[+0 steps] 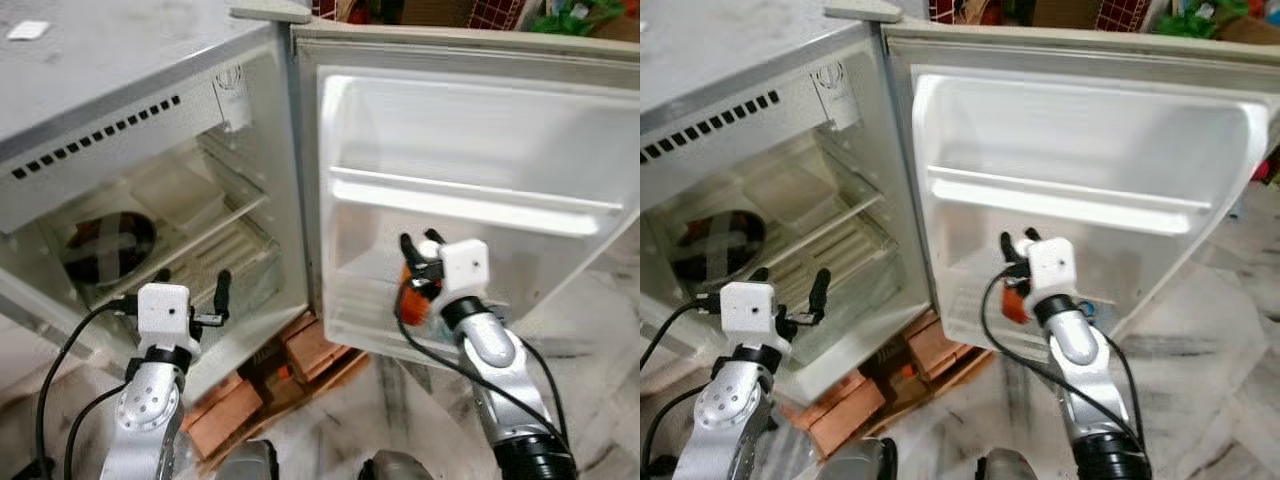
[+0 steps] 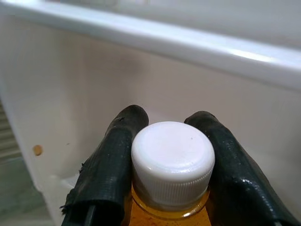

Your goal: Restocking fridge

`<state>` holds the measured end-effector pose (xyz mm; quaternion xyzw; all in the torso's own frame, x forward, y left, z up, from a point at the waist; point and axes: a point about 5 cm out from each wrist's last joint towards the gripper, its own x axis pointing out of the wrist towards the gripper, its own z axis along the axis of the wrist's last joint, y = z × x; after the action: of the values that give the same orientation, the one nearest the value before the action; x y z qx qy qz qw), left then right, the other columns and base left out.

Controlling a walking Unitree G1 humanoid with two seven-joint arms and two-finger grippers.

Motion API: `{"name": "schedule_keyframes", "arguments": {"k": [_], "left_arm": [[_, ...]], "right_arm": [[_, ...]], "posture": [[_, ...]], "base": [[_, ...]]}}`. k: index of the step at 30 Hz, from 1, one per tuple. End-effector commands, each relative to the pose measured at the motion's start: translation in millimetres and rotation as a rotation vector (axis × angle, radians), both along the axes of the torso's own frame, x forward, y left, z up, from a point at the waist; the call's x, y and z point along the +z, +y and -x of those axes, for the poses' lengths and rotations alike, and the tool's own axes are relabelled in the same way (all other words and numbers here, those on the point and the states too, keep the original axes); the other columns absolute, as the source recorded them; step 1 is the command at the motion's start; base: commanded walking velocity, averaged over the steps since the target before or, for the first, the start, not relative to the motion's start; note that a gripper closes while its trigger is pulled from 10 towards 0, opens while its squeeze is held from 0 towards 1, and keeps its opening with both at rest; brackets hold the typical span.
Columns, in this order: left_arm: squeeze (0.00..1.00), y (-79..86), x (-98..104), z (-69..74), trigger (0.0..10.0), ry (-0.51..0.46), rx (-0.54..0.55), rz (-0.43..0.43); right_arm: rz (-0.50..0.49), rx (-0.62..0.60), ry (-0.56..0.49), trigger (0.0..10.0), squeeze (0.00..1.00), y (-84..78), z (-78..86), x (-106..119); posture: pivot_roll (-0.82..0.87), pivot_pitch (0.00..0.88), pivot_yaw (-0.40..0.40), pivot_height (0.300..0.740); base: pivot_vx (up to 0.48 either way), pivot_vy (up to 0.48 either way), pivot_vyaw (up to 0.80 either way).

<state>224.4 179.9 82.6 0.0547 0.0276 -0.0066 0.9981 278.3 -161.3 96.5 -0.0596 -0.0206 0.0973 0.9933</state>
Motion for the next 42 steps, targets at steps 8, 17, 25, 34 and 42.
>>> {"name": "schedule_keyframes", "arguments": {"k": [8,17,25,34,42], "left_arm": [[0.0,4.6,-2.7,1.4,10.0,0.015,0.013,-0.014],[0.0,2.5,-2.9,0.6,10.0,0.017,0.007,-0.01],[0.0,2.6,-3.2,0.7,10.0,0.021,0.009,-0.007],[0.0,3.5,-4.4,-0.5,10.0,0.03,0.023,-0.013],[0.0,2.3,0.2,-3.8,10.0,0.013,0.031,-0.015]], "right_arm": [[-0.001,-0.004,-0.02,10.0,0.0,6.4,-2.1,4.6],[-0.004,-0.008,-0.018,10.0,0.0,6.3,-3.5,4.6],[-0.005,-0.009,-0.016,10.0,0.0,6.7,-3.6,4.3],[-0.003,-0.009,-0.021,10.0,0.0,7.2,-4.0,4.5],[0.01,-0.015,-0.026,10.0,0.0,5.8,-7.4,5.9]], "posture": [[0.11,0.094,-0.018,0.74],[0.11,0.096,-0.02,0.703],[0.11,0.098,-0.019,0.659],[0.11,0.101,-0.018,0.632],[0.11,0.103,-0.02,0.632]], "base": [[0.0,0.0,0.0],[0.0,0.0,0.0],[0.0,0.0,0.0],[0.0,0.0,0.0],[0.0,0.0,0.0]]}}
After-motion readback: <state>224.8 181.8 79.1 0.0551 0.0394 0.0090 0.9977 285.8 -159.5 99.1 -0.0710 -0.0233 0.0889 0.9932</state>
